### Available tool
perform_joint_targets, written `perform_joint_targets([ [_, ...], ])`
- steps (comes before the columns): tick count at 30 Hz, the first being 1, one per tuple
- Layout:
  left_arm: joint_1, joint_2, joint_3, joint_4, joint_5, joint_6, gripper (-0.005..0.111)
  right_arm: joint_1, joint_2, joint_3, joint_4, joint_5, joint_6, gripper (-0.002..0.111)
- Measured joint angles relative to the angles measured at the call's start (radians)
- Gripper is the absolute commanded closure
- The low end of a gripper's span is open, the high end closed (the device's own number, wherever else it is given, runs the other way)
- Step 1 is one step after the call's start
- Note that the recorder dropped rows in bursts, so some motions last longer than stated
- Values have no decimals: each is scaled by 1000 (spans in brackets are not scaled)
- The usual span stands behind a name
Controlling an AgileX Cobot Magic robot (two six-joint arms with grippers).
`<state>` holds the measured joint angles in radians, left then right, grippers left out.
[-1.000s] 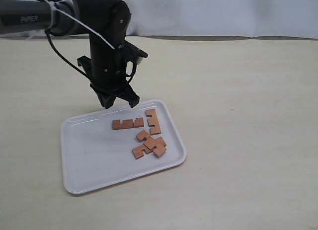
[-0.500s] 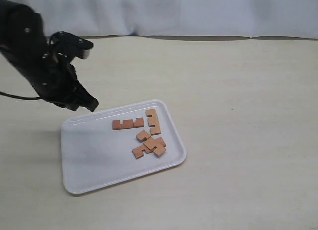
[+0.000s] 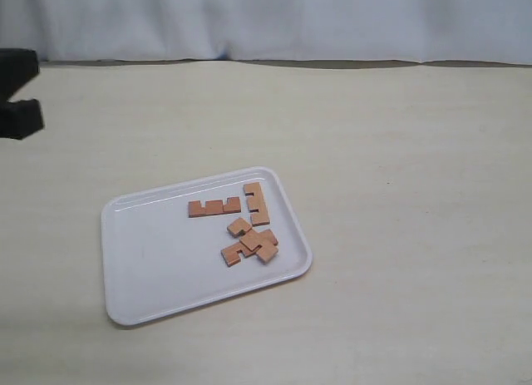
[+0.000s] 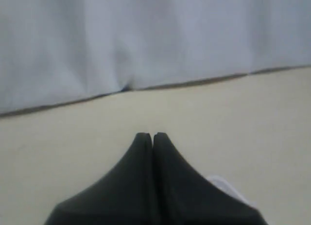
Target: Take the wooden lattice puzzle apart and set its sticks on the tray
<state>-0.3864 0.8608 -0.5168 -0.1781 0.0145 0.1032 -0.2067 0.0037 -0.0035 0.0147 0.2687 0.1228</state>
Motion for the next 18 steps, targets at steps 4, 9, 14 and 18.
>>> perform_joint_targets([
  [4, 0, -164, 5, -8, -7, -4, 107, 0, 0, 0, 0, 0, 0, 104],
  [9, 0, -361, 7, -10, -14, -4, 107, 0, 0, 0, 0, 0, 0, 104],
  [14, 0, -462, 7, 50, -14, 46, 107, 0, 0, 0, 0, 0, 0, 104],
  [18, 0, -466, 7, 125, -14, 71, 107, 0, 0, 0, 0, 0, 0, 104],
])
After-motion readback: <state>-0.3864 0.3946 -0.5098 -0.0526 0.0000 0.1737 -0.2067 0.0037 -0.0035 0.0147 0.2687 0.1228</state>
